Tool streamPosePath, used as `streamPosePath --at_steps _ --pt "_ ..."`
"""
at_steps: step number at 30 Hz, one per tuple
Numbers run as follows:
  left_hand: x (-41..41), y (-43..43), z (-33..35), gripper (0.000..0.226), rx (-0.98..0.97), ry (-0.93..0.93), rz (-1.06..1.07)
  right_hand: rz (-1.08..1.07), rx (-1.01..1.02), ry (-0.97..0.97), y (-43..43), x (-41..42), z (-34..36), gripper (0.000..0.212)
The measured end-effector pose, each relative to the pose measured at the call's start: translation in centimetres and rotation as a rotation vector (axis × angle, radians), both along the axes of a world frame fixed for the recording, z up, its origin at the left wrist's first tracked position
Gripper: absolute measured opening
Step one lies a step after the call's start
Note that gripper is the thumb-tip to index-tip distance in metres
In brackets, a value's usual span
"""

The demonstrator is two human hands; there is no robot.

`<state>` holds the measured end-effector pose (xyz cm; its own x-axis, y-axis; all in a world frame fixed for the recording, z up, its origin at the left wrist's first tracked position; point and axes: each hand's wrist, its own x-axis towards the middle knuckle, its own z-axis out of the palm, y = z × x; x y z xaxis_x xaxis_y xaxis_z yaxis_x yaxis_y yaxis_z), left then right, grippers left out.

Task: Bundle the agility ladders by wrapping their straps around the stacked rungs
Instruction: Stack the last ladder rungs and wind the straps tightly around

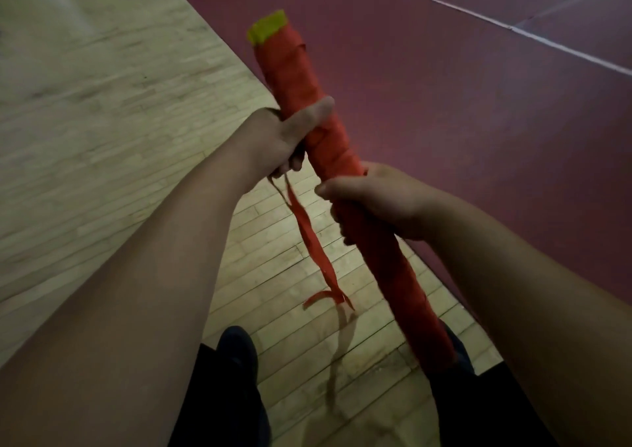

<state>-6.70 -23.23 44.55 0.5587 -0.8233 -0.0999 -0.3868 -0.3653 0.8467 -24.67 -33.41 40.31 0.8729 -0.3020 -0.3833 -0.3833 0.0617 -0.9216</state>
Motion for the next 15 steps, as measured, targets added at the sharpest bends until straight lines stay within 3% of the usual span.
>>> streamPosePath --at_steps 3,8,10,15 --pt "-1.0 -0.2 -0.7 0.090 0.208 0.017 0.096 -0.135 -0.545 0.180 0.1 0.7 -1.6 0.033" --pt "-2.2 -1.6 -2.1 0.067 0.129 0.094 0.273 -0.205 -0.683 0.218 0.3 0.5 -2.5 0.037" --pt "-1.6 -1.5 -1.6 0.064 0.077 0.115 0.286 -0.140 -0.612 0.170 -0.3 0.4 -1.6 0.037" --pt "-0.6 -0.9 0.0 0.062 -0.139 0.299 0.069 0.011 -0.072 -0.068 -1.4 -0.9 1.0 0.053"
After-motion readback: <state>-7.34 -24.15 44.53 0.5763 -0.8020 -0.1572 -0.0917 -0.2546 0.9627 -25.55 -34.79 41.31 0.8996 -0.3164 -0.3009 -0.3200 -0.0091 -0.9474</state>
